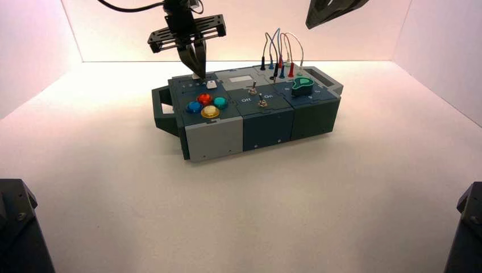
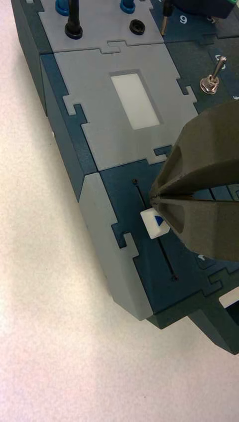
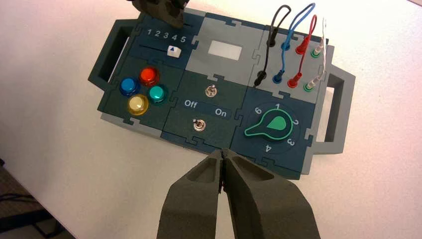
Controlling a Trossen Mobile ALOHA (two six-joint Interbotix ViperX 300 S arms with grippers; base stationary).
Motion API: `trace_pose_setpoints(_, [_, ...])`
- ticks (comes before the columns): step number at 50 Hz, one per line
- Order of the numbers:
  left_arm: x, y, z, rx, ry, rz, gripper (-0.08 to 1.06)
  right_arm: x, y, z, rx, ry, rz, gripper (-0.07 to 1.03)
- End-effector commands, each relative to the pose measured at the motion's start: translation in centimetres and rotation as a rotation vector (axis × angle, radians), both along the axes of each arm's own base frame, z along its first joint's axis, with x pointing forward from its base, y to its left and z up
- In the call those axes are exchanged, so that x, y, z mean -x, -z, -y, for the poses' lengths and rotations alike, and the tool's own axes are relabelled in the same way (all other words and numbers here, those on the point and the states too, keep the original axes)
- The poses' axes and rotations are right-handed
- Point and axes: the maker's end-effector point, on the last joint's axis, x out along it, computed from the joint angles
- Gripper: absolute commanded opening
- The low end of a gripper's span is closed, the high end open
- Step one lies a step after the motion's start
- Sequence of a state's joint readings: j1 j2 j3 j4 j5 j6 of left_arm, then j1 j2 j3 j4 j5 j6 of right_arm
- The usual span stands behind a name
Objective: Move the top slider to position 3.
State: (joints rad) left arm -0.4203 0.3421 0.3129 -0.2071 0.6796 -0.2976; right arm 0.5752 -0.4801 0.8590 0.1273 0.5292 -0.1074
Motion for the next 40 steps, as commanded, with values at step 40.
trace_pose_setpoints(40, [-1.8, -5.5, -0.6, 0.035, -0.011, 0.124, -0.03, -0.2, -0.8, -0.3, -0.014, -0.006, 0.026, -0.02])
